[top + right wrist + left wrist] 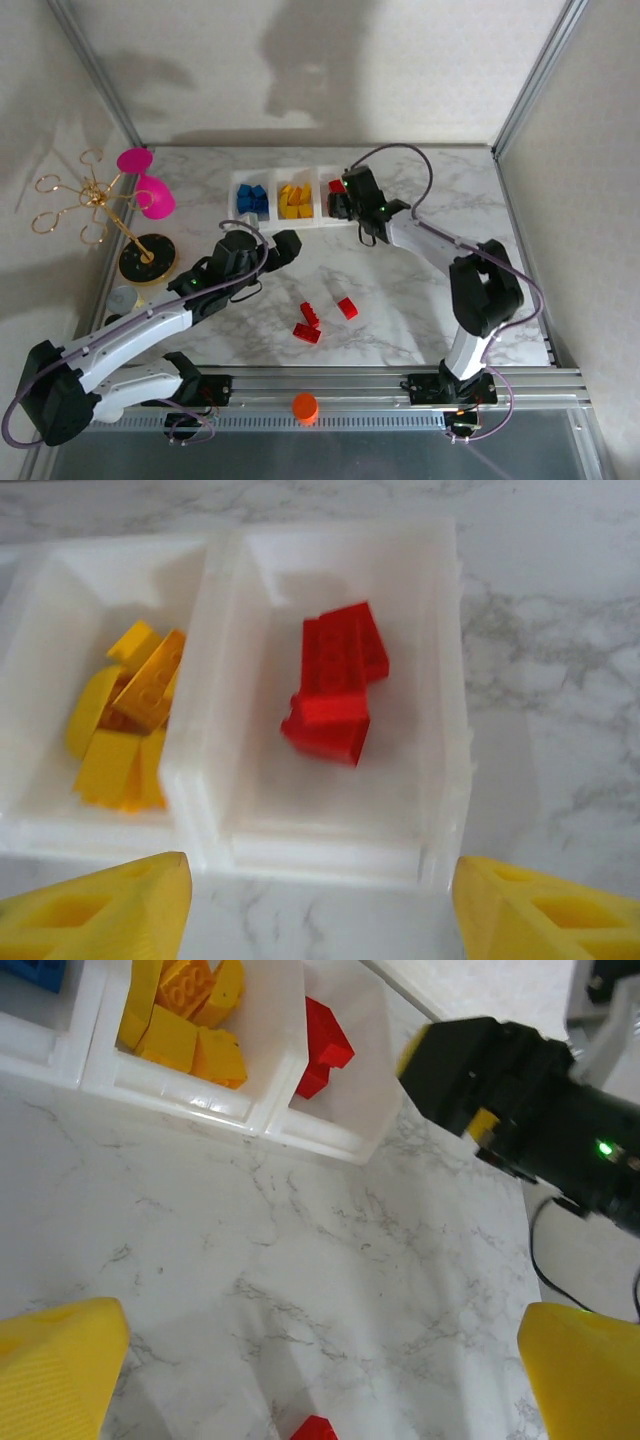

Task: Sort the legos into containers by color
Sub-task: Place the lego in the container, then pick up the lego from the bottom-center of the table.

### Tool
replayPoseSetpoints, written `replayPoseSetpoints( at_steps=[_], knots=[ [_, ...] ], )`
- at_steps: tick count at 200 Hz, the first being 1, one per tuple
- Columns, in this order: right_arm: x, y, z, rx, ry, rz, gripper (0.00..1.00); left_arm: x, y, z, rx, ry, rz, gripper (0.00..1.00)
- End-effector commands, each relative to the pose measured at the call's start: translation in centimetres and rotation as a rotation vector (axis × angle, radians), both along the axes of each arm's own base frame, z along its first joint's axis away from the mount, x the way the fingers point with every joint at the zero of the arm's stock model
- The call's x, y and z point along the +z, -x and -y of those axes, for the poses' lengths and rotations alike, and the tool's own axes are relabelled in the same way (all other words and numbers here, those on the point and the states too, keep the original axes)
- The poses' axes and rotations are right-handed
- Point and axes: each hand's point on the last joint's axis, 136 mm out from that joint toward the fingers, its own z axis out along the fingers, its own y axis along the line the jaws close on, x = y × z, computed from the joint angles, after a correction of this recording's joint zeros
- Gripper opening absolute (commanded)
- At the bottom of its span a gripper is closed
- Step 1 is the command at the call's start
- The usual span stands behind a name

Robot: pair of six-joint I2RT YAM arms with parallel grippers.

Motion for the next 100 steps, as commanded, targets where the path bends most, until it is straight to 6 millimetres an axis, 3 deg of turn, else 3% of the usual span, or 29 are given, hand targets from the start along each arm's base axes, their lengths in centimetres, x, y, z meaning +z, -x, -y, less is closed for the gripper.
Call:
replayPoseSetpoints(
  at_steps=[1,23,32,100],
  knots=[
    [-1.2,3.4,0.1,0.017,-0.001,-0.054,0.72,-1.0,1.6,0.1,-0.027,0.009,-0.031,1.00],
    [-2.8,6.3,0.9,0.024,0.033,-0.102,0.74,-1.9,2.8,0.1,-0.045,0.004,-0.049,1.00],
    [-3.4,8.0,0.1,0.052,0.044,-0.121,0.75,-2.3,3.2,0.2,-0.051,0.001,-0.058,1.00],
    [-8.5,16.7,0.1,0.079,0.105,-0.267,0.79,-4.1,5.4,0.5,-0.042,0.003,-0.084,1.00]
  ],
)
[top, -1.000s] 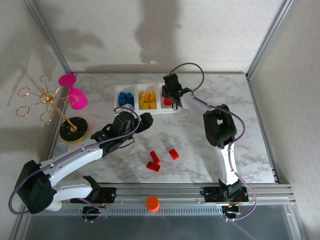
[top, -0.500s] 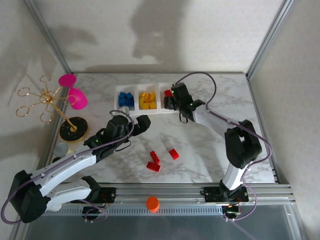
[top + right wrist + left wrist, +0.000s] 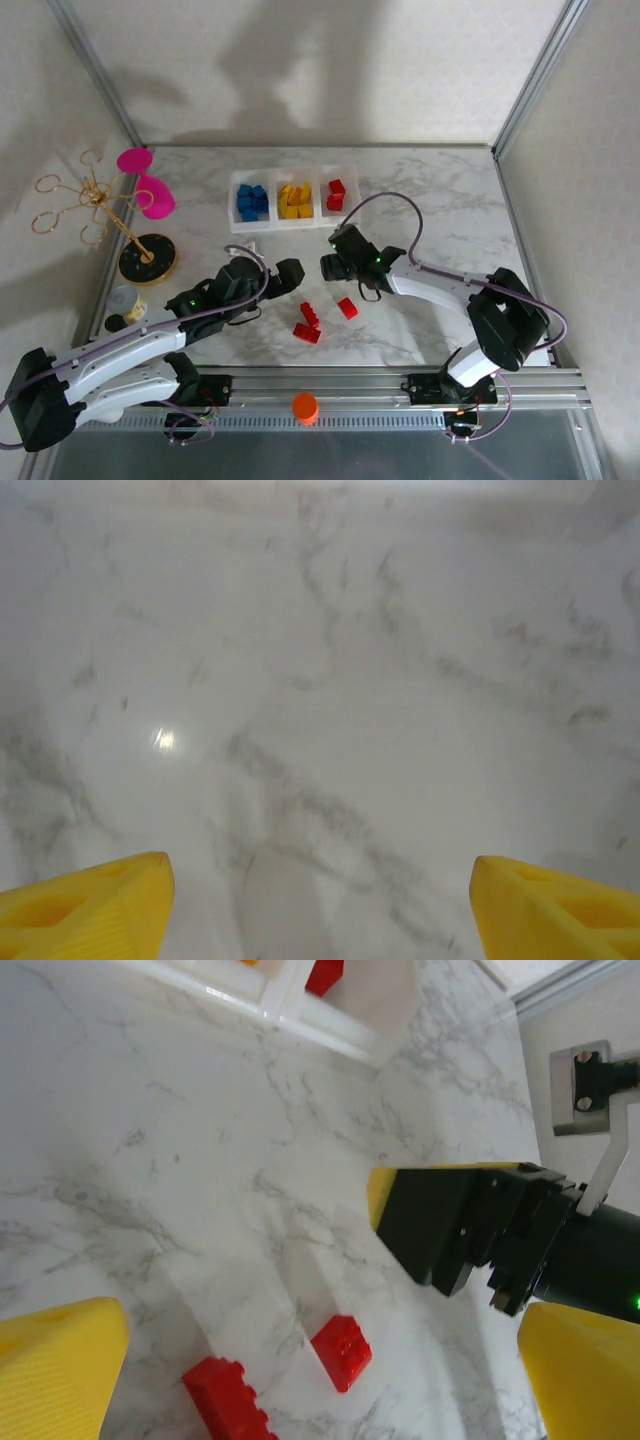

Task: Sort the legos into containers by color
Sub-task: Pick up the lego from the bottom-center of the table.

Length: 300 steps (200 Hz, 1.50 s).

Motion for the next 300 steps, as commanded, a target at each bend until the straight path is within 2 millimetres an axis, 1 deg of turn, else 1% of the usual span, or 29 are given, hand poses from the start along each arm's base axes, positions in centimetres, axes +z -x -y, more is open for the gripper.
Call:
replayPoseSetpoints(
  at_steps=[1,34,57,69,85,110,163,197,214,230,241,251,272,286,300],
  knots=[
    [-1.4,2.7,1.0,-0.045,0.026,-0.048,0.79,-0.7,0.4,-0.8,0.048,0.000,-0.014,1.00],
    [-3.5,5.9,1.2,-0.029,0.064,-0.090,0.80,-1.4,0.7,-1.2,0.066,-0.002,-0.026,1.00],
    [-4.8,7.1,2.3,-0.064,0.099,-0.125,0.80,-1.6,0.7,-1.4,0.074,-0.010,-0.031,1.00],
    [-5.4,7.6,2.4,-0.064,0.096,-0.137,0.78,-1.7,0.7,-1.5,0.082,-0.010,-0.033,1.00],
    [-5.8,7.9,2.4,-0.058,0.092,-0.145,0.75,-1.8,0.7,-1.6,0.090,-0.006,-0.033,1.00],
    [-6.0,7.7,2.4,-0.052,0.118,-0.141,0.64,-1.7,0.8,-1.7,0.095,-0.002,-0.032,1.00],
    [-6.2,7.5,2.4,-0.048,0.135,-0.134,0.49,-1.3,0.9,-2.2,0.110,0.005,-0.020,1.00],
    [-5.6,7.1,2.1,-0.053,0.115,-0.117,0.34,-0.8,0.8,-2.1,0.107,0.011,-0.012,1.00],
    [-5.2,7.0,2.0,-0.053,0.110,-0.109,0.32,-0.8,0.8,-2.1,0.106,0.008,-0.010,1.00],
    [-4.0,6.6,1.6,-0.060,0.092,-0.091,0.31,-0.6,0.7,-2.1,0.107,0.011,-0.007,1.00],
    [-2.8,6.1,1.2,-0.060,0.066,-0.070,0.31,-0.5,0.6,-2.0,0.106,0.014,-0.002,1.00],
    [-1.8,5.7,0.8,-0.058,0.047,-0.050,0.31,0.1,0.5,-1.8,0.103,0.022,0.011,1.00],
    [0.6,3.9,0.6,-0.082,0.027,-0.006,0.32,1.0,0.0,-1.6,0.104,0.012,0.036,1.00],
    [1.9,2.0,0.9,-0.120,0.007,0.021,0.32,1.7,-0.4,-1.4,0.103,0.004,0.053,1.00],
    [3.2,0.2,0.6,-0.138,-0.029,0.041,0.32,2.3,-0.9,-1.1,0.103,-0.002,0.067,1.00]
  ],
)
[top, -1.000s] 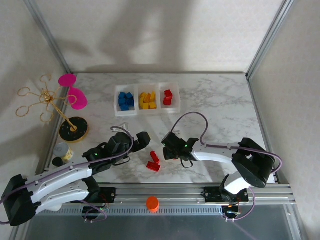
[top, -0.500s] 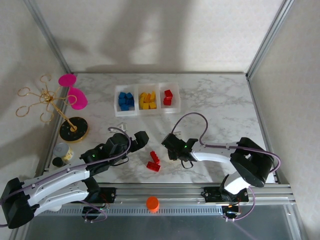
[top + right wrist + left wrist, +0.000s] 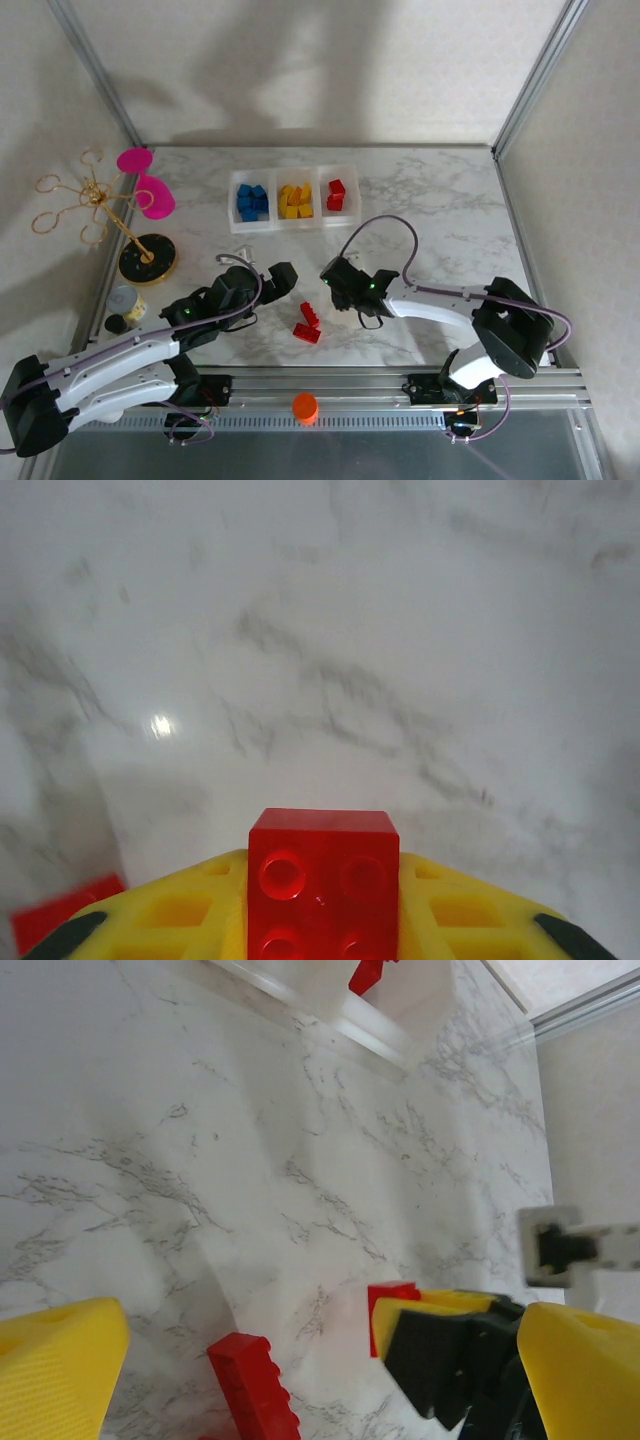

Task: Sort the legos into containers by color
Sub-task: Pick up the lego from the bottom-center of the table, then place the lego in the container.

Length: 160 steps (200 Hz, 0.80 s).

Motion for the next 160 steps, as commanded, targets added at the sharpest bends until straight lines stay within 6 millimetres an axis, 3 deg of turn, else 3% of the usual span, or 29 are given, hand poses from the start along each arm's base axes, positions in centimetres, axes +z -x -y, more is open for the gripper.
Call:
replayPoseSetpoints(
  at_steps=[1,47,120,160],
  knots=[
    [3.0,-3.3,0.6,-0.051,-0.022,0.074,0.32,2.5,-1.1,0.5,0.009,-0.011,0.063,1.00],
    [6.2,-10.0,-0.4,-0.097,-0.049,0.185,0.33,3.3,-2.5,1.4,0.008,-0.041,0.083,1.00],
    [6.6,-22.0,1.3,-0.200,-0.035,0.248,0.34,2.9,-5.5,1.1,0.029,-0.084,0.075,1.00],
    [5.2,-26.9,0.3,-0.181,-0.012,0.252,0.36,2.5,-7.0,0.7,0.042,-0.085,0.056,1.00]
  ],
)
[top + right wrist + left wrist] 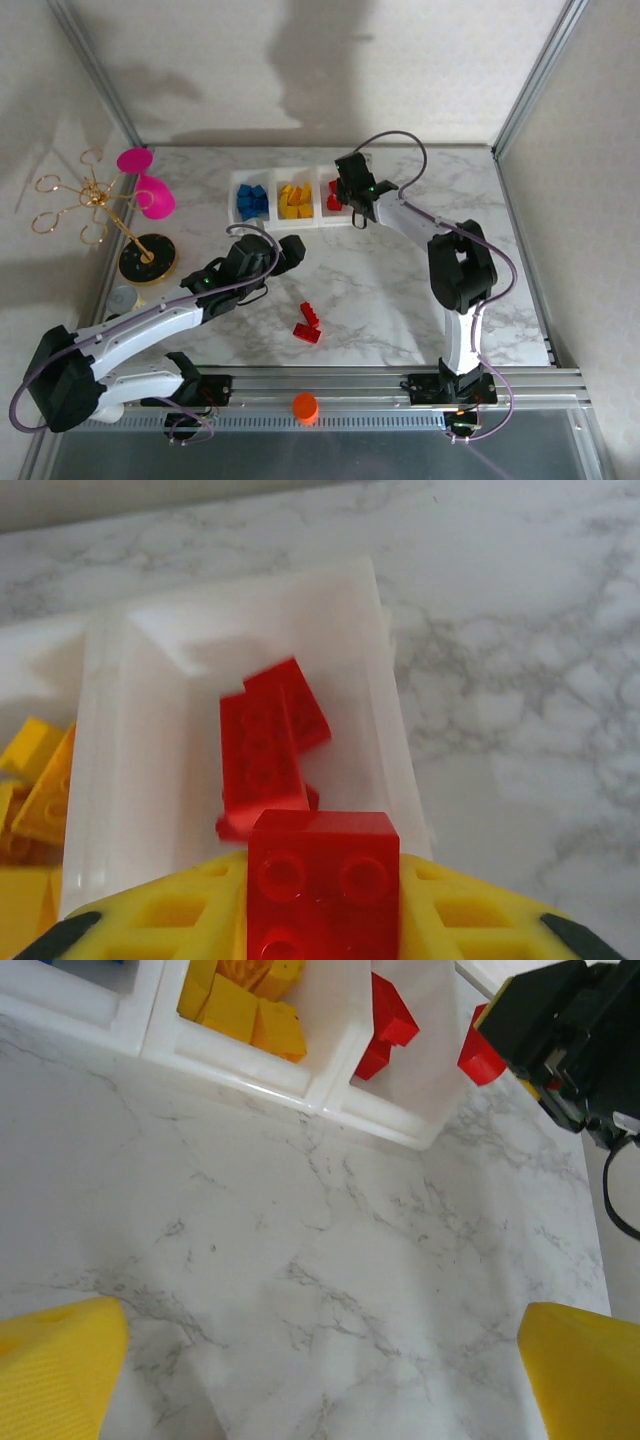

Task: Sort the legos into containers by color
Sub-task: Place the lego in the container.

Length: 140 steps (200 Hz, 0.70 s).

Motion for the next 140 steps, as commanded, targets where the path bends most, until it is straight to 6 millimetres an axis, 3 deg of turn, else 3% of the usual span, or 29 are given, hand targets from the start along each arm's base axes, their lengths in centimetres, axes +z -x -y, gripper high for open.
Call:
replayPoseSetpoints(
  at_steps=[1,35,64,108,140],
  knots=[
    [-0.2,-2.4,-1.4,0.047,0.027,0.018,0.36,1.4,-1.1,0.4,-0.016,0.018,0.026,1.00],
    [-0.7,-5.2,-1.4,0.037,0.088,0.025,0.43,1.4,-1.6,0.4,-0.013,0.019,0.023,1.00],
    [0.5,-5.4,-1.5,0.049,0.086,0.037,0.52,1.6,-1.5,0.4,-0.017,0.030,0.023,1.00],
    [4.1,-2.4,-1.6,0.094,0.016,0.077,0.59,2.3,-1.1,0.5,-0.028,0.065,0.030,1.00],
    [4.8,1.2,-1.7,0.130,-0.011,0.072,0.62,2.5,-0.4,0.3,-0.037,0.089,0.033,1.00]
  ],
)
